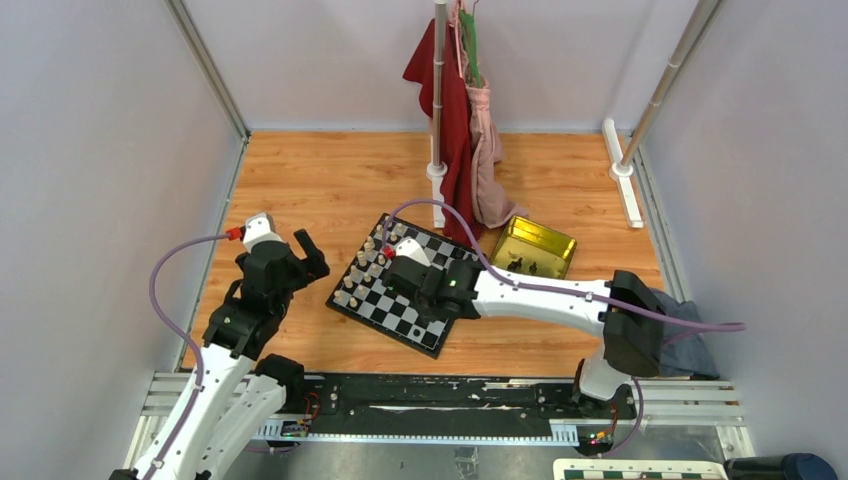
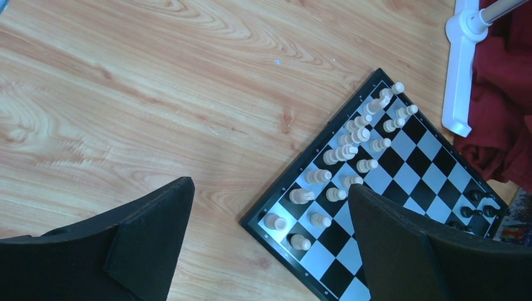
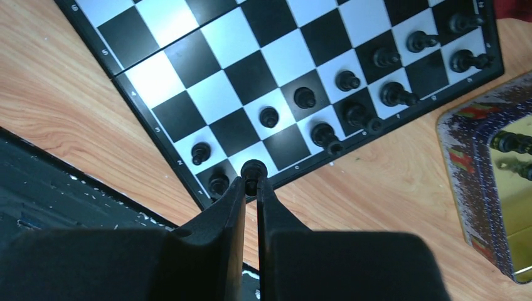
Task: Set up the chess pieces on the board
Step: Place the chess piece on the chessboard.
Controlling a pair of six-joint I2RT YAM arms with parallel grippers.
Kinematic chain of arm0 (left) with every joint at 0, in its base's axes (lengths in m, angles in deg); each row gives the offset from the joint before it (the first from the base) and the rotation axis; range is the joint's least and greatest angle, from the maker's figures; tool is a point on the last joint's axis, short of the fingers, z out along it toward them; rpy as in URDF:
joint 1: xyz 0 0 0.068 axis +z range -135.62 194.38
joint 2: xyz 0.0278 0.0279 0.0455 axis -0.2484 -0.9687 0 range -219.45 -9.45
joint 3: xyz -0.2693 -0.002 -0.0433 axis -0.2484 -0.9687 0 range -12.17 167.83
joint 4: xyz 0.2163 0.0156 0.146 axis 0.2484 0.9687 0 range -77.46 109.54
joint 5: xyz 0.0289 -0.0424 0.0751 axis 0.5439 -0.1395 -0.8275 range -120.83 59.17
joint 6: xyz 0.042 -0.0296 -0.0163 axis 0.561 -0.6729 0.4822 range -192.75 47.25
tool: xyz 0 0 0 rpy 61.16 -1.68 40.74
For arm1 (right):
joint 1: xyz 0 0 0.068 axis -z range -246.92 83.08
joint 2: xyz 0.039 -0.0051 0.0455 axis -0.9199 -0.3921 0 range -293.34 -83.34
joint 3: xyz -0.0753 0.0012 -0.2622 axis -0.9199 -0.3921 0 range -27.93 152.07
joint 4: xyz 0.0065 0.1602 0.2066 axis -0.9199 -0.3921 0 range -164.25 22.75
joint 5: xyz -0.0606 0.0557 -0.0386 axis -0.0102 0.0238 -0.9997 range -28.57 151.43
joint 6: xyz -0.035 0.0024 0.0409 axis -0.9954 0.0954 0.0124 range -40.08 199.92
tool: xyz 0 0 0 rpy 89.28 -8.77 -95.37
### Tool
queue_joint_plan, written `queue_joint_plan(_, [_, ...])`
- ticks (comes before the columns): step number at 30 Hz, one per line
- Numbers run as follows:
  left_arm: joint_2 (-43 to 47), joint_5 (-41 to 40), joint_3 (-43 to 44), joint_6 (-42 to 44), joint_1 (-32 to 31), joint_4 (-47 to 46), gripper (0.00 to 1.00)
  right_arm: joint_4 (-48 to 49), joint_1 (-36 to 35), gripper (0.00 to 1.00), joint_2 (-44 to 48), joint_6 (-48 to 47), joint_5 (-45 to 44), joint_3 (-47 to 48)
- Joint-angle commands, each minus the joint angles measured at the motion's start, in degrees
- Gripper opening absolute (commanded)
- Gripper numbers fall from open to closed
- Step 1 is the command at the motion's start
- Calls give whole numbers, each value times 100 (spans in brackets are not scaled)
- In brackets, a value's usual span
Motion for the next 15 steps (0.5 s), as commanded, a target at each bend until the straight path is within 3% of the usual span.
queue_joint_plan(1, [117, 0, 58, -40, -29, 170, 100, -135, -248, 0, -274, 115, -171, 296])
queue_joint_plan(15, [335, -116, 107, 95, -29, 455, 100, 48, -351, 0, -885, 43, -16, 424])
